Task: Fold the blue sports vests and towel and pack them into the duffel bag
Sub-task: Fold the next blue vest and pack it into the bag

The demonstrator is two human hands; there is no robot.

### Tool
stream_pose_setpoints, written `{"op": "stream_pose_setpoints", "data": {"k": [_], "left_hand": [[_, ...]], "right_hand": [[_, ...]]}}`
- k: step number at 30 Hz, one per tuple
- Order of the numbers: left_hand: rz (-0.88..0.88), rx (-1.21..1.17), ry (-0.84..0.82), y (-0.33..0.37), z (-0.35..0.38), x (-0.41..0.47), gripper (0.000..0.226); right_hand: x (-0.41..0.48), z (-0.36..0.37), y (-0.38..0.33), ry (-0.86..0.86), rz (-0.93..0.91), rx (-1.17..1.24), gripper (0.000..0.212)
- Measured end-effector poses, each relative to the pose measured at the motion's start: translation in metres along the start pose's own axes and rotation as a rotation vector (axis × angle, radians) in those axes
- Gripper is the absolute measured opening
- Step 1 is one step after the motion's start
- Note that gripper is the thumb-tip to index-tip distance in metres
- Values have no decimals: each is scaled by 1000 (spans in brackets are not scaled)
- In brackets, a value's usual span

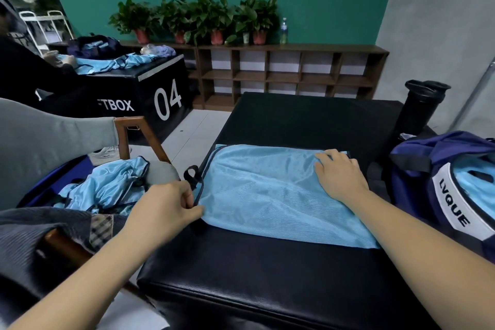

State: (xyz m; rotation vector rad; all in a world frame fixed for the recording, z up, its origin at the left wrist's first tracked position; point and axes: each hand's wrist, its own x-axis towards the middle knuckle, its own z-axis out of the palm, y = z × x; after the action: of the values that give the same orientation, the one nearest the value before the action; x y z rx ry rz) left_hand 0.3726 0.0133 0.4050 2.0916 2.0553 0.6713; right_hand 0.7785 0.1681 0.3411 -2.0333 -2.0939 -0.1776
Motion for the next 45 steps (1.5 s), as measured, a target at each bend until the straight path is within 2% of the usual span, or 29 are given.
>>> {"op": "stream_pose_setpoints", "data": {"k": [5, 8, 11, 15, 18, 20, 22, 24, 26, 28, 31, 34, 37, 40, 43, 45], "left_hand": [[2, 27, -43, -8, 10, 2, 22], [-13, -150, -127, -14, -1, 7, 20], [-127, -413, -241, -36, -17, 11, 25], [-173, -336, -396, -50, -14, 10, 29], [-170, -239, -333, -45, -17, 11, 19], [-142, -155, -231, -38, -23, 11, 14], [-70, -127, -68, -28, -24, 9, 18], [85, -129, 38, -15, -18, 5, 25], [283, -130, 6, -4, -7, 0, 26], [436, -114, -94, 4, 4, -5, 26], [538, -44, -208, 12, 19, -10, 37], [573, 47, -227, 13, 33, -10, 43], [597, 135, -169, 8, 42, -7, 38], [596, 210, -113, -1, 45, -2, 42], [591, 263, -72, -9, 44, 4, 46], [574, 306, -38, -14, 43, 7, 50]], "right_hand": [[0, -1, 0, 2, 0, -1, 47], [1, 0, 0, 1, 3, -3, 47], [2, 1, 1, 5, 4, -5, 47], [2, 1, 2, 4, 2, -8, 48], [2, 2, 2, -4, -8, -8, 48], [3, 2, 2, -6, -10, -6, 48], [4, 1, 1, -3, -17, -36, 47], [7, -4, -2, 1, -37, -125, 49], [11, -9, -5, 2, -89, -221, 52], [16, -16, -8, -18, -147, -278, 54], [20, -25, -12, -36, -173, -304, 54], [15, -33, -30, -16, -189, -217, 44], [-10, -42, -56, 31, -315, -29, 27], [-57, -57, -73, -62, -431, 154, 44], [-106, -73, -75, -177, -584, 54, 64], [-129, -80, -68, -189, -652, -63, 66]]}}
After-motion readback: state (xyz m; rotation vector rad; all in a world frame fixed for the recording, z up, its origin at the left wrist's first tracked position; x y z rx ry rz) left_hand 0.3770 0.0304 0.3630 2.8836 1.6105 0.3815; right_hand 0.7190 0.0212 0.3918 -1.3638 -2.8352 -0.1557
